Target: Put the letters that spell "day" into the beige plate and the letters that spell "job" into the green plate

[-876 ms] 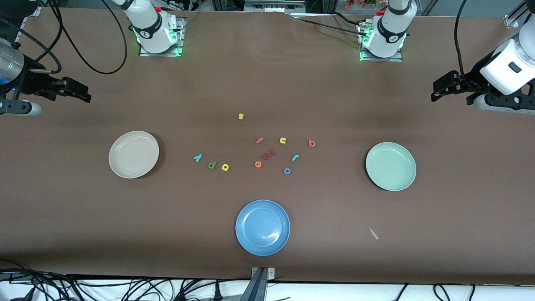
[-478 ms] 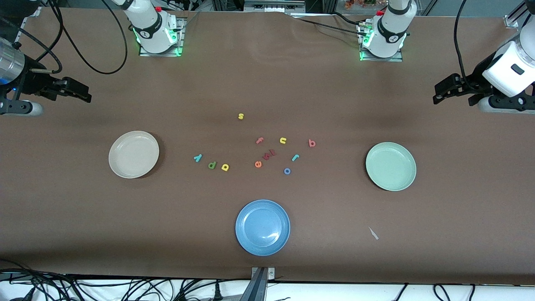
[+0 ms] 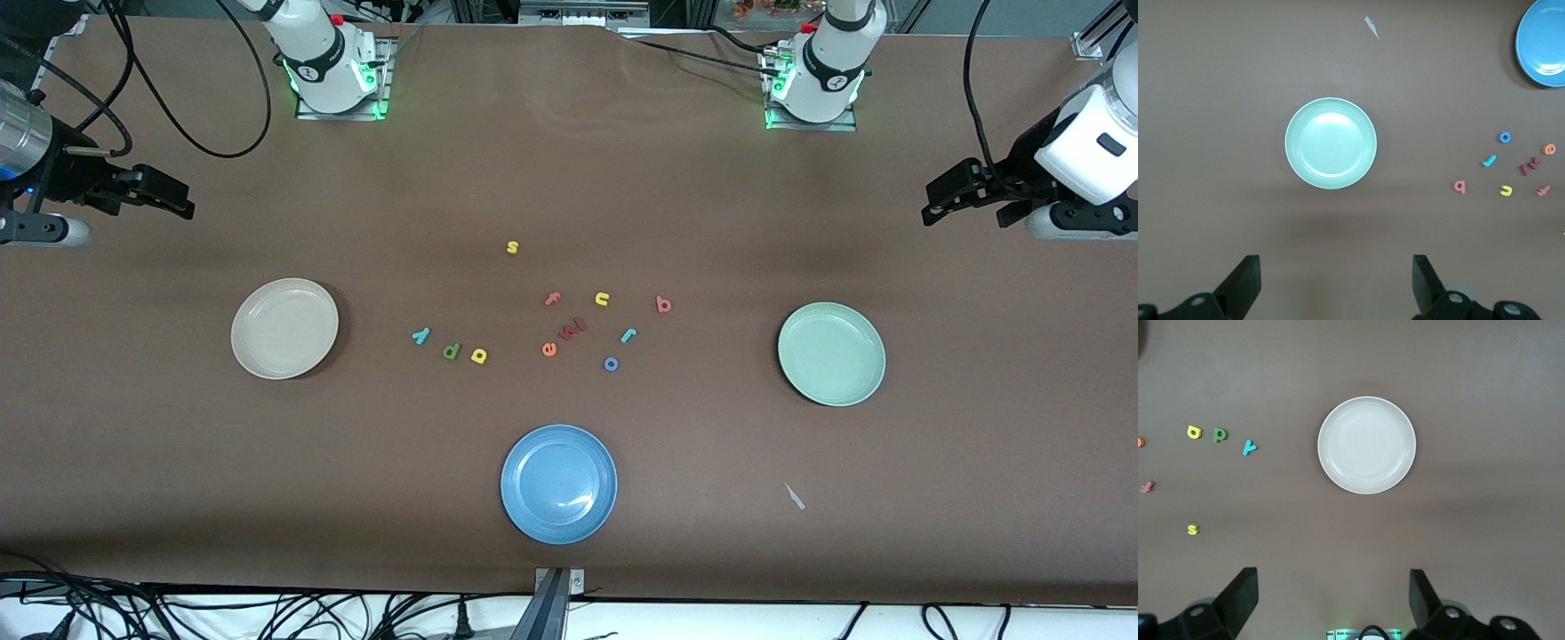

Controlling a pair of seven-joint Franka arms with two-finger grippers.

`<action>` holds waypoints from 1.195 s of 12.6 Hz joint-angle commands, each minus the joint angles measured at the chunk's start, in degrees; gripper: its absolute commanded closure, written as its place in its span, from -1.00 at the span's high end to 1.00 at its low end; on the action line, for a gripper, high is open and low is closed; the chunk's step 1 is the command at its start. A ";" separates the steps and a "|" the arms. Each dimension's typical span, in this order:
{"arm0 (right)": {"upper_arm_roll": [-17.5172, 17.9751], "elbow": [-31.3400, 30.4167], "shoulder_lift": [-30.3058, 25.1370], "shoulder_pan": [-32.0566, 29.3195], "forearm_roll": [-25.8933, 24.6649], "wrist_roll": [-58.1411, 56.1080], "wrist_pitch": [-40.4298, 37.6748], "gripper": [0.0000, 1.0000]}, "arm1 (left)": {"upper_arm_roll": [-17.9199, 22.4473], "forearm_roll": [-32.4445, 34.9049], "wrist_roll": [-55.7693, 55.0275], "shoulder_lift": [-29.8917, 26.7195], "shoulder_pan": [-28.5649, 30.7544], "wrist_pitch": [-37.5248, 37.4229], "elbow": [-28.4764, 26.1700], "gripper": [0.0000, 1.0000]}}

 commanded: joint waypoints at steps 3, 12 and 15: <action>0.25 -0.39 -0.44 -0.03 -0.83 0.16 0.39 1.00 | -1.30 3.38 -0.44 0.55 0.36 -0.61 1.07 1.00; 0.25 -0.48 -0.44 -0.03 -0.92 0.16 0.39 1.00 | -2.00 3.99 -1.14 0.73 -0.34 -0.52 1.16 1.00; 0.25 -0.57 -0.44 -0.03 -0.92 0.16 0.39 1.00 | -2.01 3.99 -1.14 0.73 -0.43 -0.52 1.25 1.00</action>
